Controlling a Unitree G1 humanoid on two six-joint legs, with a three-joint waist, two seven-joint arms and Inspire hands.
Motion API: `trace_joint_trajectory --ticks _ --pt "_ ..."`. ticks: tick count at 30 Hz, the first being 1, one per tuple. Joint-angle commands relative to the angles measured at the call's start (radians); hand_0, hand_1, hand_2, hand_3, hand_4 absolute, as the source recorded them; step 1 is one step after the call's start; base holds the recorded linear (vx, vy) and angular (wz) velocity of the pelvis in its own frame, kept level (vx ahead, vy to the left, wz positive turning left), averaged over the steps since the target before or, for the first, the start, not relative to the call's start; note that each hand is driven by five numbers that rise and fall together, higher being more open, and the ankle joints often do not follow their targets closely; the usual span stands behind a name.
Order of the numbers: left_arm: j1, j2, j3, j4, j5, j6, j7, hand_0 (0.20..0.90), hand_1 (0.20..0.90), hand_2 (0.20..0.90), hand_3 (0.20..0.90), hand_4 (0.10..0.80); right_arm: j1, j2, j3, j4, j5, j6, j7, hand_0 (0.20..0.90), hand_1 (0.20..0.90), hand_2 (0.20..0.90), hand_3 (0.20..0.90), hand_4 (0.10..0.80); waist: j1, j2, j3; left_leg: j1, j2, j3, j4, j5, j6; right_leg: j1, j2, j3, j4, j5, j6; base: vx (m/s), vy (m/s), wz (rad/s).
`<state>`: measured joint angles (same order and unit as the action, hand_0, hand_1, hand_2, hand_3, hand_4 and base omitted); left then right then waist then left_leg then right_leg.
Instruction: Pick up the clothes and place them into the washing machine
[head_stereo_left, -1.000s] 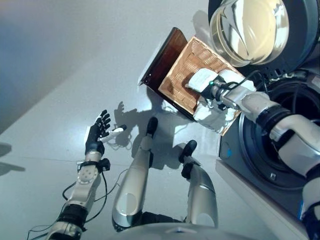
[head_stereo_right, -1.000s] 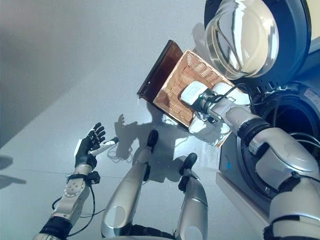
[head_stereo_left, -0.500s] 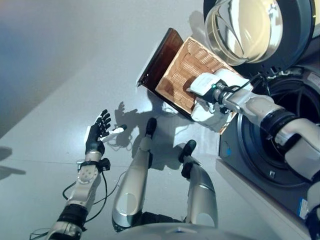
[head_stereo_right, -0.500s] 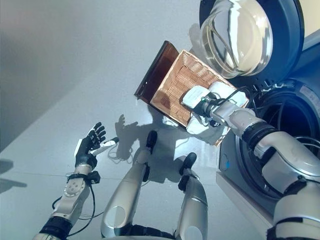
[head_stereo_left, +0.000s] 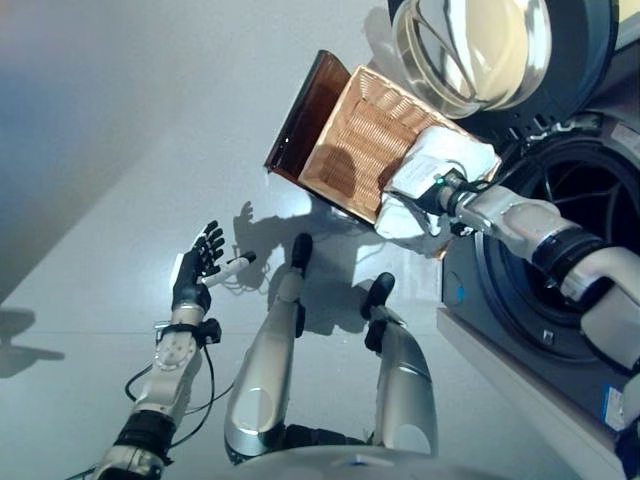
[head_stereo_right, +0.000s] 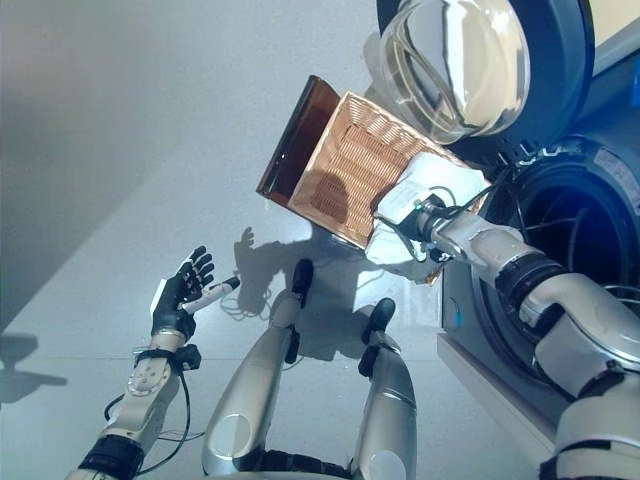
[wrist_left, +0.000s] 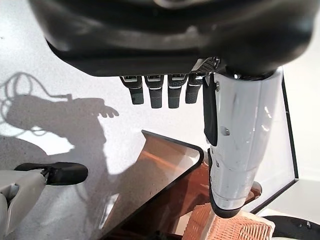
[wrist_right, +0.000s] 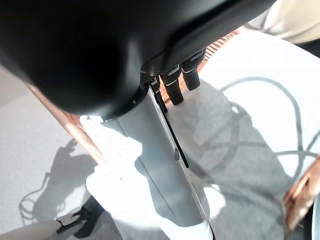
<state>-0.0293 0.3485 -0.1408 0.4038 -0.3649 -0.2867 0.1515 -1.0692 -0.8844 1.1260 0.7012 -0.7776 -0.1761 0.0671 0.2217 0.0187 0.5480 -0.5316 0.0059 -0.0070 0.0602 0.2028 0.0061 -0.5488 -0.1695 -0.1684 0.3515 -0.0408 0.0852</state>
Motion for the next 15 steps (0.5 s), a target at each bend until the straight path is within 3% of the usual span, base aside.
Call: trace_joint_trajectory --ticks 1,15 --pt "0.036 -0.006 -0.015 -0.071 0.003 -0.041 -0.002 0.9 0.9 0.9 0.9 0.8 -0.037 -0.11 -0.029 -0.03 0.004 -0.005 -0.022 0.9 0.9 0.9 0.9 0.8 -0.014 0.037 -0.028 -0.038 -0.034 0.023 0.018 -0.025 -0.061 -0.023 0.012 0.019 0.027 -0.018 -0.023 -0.02 -0.022 -0.04" --pt "0.06 0.002 -0.01 -0.105 -0.007 -0.042 -0.008 0.9 0.9 0.9 0.9 0.8 -0.025 -0.147 -0.029 -0.007 -0.027 -0.001 -0.034 0.9 0.9 0.9 0.9 0.8 -0.023 0.049 -0.028 -0.071 -0.027 0.021 0.02 -0.014 -0.067 -0.063 0.021 0.024 0.035 -0.015 -0.028 -0.018 -0.015 -0.03"
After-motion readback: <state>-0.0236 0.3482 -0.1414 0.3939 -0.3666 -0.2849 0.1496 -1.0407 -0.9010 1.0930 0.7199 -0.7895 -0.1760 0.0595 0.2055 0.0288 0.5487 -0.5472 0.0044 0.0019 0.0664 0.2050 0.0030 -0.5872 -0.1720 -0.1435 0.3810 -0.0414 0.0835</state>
